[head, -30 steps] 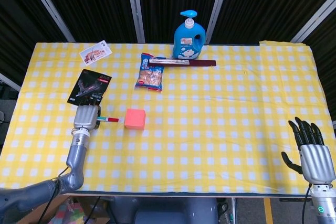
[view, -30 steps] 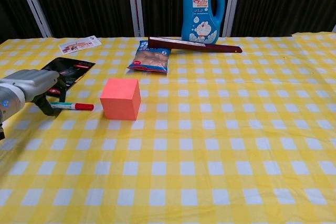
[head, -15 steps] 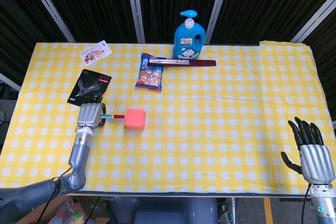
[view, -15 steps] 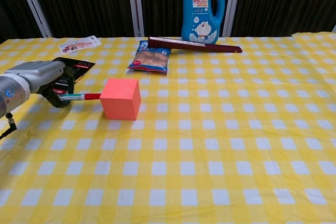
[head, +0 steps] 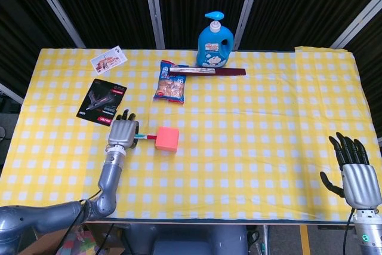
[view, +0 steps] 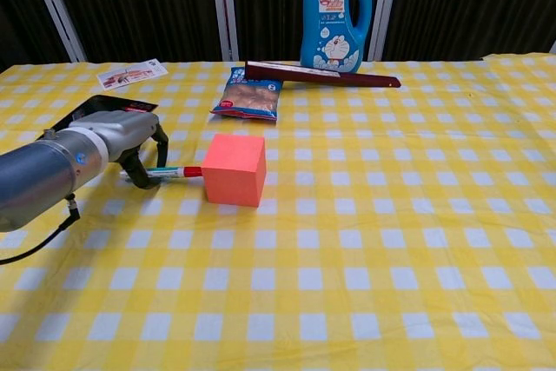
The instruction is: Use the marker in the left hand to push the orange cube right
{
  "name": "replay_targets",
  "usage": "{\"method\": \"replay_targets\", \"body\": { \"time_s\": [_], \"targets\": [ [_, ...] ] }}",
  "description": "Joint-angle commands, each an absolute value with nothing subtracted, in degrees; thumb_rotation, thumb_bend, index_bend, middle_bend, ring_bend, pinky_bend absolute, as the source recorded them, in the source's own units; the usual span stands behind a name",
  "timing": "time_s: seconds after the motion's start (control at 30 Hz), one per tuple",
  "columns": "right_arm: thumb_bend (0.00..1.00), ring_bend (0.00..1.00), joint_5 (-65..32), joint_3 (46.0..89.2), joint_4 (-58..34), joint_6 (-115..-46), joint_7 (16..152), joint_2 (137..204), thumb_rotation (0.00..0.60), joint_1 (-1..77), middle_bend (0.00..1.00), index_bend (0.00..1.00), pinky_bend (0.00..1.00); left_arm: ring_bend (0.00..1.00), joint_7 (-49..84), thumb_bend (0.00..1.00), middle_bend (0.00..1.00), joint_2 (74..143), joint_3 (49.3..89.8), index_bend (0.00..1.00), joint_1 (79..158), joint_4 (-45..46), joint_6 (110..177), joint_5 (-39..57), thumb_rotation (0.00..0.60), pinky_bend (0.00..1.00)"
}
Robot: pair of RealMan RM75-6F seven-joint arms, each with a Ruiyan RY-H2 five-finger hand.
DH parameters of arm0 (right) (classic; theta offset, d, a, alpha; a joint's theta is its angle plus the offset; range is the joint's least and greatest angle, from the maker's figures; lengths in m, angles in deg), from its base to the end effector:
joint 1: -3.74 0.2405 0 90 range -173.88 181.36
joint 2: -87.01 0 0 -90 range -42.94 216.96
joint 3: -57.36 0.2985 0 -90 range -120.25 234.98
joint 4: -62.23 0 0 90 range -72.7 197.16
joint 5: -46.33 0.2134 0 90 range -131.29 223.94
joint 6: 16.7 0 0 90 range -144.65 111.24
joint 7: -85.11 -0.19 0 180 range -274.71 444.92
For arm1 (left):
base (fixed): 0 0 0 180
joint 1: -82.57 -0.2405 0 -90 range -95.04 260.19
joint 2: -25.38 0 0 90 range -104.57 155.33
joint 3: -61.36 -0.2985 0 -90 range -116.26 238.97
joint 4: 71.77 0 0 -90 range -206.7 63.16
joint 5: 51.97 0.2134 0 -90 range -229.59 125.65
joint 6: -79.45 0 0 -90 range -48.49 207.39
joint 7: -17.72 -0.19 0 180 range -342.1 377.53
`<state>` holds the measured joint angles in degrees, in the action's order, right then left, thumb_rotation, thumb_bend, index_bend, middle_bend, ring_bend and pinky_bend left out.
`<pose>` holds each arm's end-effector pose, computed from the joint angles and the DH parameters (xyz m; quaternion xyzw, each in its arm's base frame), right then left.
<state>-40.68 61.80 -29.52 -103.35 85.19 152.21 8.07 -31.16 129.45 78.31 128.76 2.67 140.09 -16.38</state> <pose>-0.3449 -0.2330 0.1769 0.5853 -0.3728 0.4091 0.5925 -0.1847 0.4349 -0.0968 -0.6965 -0.4159 -0.2357 0.5350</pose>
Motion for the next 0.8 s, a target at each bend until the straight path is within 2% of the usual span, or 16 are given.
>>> {"method": "replay_targets", "body": {
  "time_s": [0.03,0.37,0.8],
  "targets": [
    [0.38,0.00,-40.69,61.79,-29.52,-103.38,85.09,152.17,0.600,8.05,0.00,0.00,0.00,0.04,-31.59,0.44,0.15,130.93,78.84,0.57,130.01,2.58,140.61,-16.71,0.600,0.16],
    [0.38,0.00,-40.65,61.82,-29.48,-103.44,84.76,152.15,0.600,8.02,0.00,0.00,0.00,0.04,-33.23,0.44,0.15,133.60,79.18,0.57,132.80,3.59,141.76,-17.26,0.600,0.16],
    [0.38,0.00,-40.60,61.86,-29.75,-103.51,84.75,152.19,0.600,7.99,0.00,0.00,0.00,0.04,-35.88,0.44,0.15,130.06,77.51,0.57,132.41,8.71,144.45,-19.10,0.600,0.16]
  ]
}}
